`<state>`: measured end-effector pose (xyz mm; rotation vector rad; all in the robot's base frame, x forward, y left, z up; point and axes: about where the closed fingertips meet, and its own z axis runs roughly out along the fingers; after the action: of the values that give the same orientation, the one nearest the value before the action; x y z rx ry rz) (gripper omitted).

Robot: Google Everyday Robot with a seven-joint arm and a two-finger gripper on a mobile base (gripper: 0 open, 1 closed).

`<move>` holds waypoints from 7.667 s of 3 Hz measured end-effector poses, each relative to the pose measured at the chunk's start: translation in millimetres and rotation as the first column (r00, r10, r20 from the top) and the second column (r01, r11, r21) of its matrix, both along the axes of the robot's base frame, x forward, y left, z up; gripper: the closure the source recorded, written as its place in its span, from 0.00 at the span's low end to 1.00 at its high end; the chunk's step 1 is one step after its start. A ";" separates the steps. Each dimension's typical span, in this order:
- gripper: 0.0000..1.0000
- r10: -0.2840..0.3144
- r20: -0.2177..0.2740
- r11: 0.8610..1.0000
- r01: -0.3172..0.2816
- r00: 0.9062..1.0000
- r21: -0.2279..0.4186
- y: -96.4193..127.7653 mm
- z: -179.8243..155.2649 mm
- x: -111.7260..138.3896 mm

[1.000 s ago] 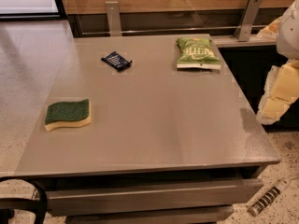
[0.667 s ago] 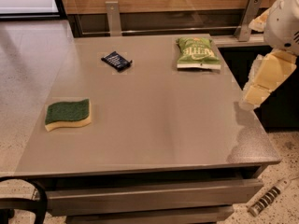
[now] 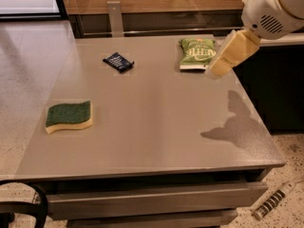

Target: Pick rxbar blueberry

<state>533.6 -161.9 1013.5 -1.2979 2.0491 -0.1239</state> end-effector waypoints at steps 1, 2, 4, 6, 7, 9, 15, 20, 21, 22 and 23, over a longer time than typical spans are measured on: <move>0.00 -0.039 0.088 0.994 0.030 0.995 0.100 4.4 -1.1 25.4; 0.00 -0.054 0.172 0.979 0.018 0.984 0.204 14.5 3.3 50.6; 0.00 -0.018 0.168 0.963 -0.028 0.986 0.267 45.6 -9.6 76.9; 0.00 0.042 0.174 0.924 -0.104 0.984 0.367 117.6 -38.3 132.7; 0.00 0.047 0.151 0.891 -0.110 0.987 0.440 144.4 -60.4 149.1; 0.00 0.027 0.118 0.730 -0.100 0.993 0.676 190.6 -90.8 183.9; 0.00 -0.017 0.035 0.707 -0.013 0.999 0.707 226.5 -150.9 226.4; 0.00 0.041 -0.011 0.721 -0.021 0.999 0.692 262.3 -205.7 245.2; 0.13 0.044 -0.015 0.720 -0.021 0.999 0.694 265.2 -207.8 244.3; 0.37 0.044 -0.015 0.720 -0.022 0.999 0.694 265.3 -206.6 244.3; 0.61 0.044 -0.015 0.720 -0.022 0.999 0.694 265.4 -203.2 244.3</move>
Offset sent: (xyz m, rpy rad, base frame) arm 0.0730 0.0172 -0.0048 0.3093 -0.2317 -0.0353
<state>777.8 103.5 810.2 -0.8433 1.8077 0.6407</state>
